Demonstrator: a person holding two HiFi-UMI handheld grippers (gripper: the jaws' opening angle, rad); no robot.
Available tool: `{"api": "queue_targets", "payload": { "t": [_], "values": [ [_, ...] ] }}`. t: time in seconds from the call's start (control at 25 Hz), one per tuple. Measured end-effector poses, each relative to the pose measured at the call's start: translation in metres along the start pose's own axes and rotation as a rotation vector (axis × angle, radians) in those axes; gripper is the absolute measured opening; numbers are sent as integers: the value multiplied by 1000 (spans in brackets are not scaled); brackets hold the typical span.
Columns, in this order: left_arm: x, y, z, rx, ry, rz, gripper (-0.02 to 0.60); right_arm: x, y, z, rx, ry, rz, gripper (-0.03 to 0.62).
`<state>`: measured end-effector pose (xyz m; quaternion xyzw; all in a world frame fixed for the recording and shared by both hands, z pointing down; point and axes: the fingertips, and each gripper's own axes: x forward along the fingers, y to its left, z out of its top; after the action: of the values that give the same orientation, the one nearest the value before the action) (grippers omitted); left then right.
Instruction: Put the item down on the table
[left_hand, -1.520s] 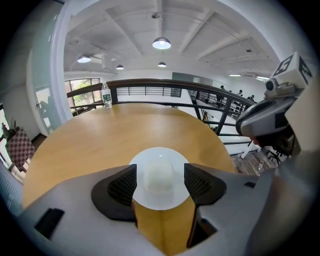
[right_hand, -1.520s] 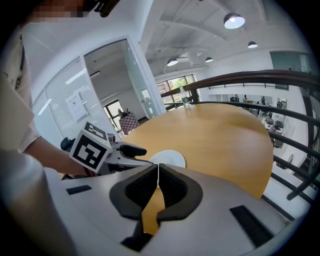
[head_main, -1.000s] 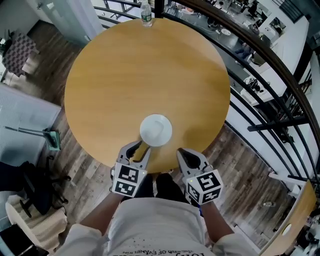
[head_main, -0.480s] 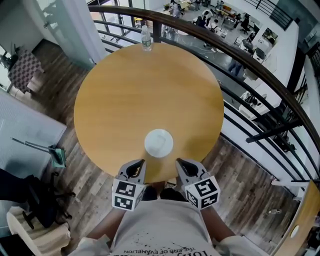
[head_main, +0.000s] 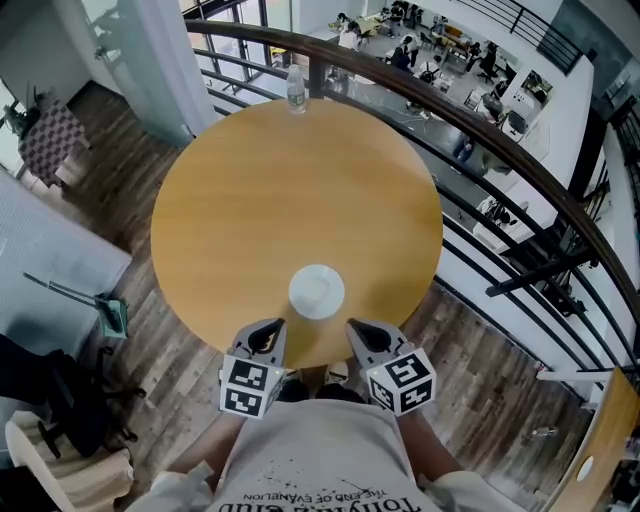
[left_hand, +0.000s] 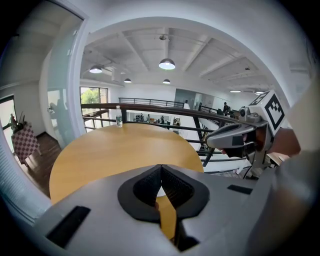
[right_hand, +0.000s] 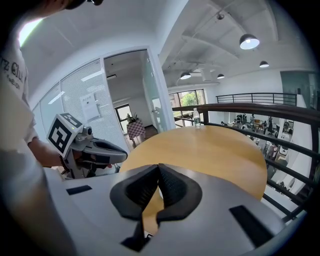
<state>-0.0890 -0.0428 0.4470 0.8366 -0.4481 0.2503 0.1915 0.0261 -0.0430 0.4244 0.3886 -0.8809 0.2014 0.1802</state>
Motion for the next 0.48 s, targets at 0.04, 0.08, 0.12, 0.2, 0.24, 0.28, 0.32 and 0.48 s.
{"api": "queue_targets", "payload": {
  "t": [0.04,0.08,0.12,0.2,0.24,0.28,0.32,0.48],
  "values": [
    [0,0,1,-2,-2,-2,23,0,0,0,0,3,-1,26],
    [0,-1,2,-4,-5,-4,23,0,0,-1,0,5,-2,26],
    [0,-2,3,-4,-9,-7,23,-1,0,-1,1,6,-3,26],
    [0,-3,5,-1,-12,-11,23,-1,1,-2,4,5,-5,26],
    [0,-3,5,1,-12,-13,23,-1,0,-2,5,3,-4,26],
    [1,-3,5,2,-12,-13,23,-1,0,-2,6,1,-2,26],
    [1,-3,6,1,-13,-11,23,-1,0,-2,6,0,0,26],
    [3,-3,10,5,-18,-8,23,-2,-1,-1,-2,3,1,26]
  ]
}}
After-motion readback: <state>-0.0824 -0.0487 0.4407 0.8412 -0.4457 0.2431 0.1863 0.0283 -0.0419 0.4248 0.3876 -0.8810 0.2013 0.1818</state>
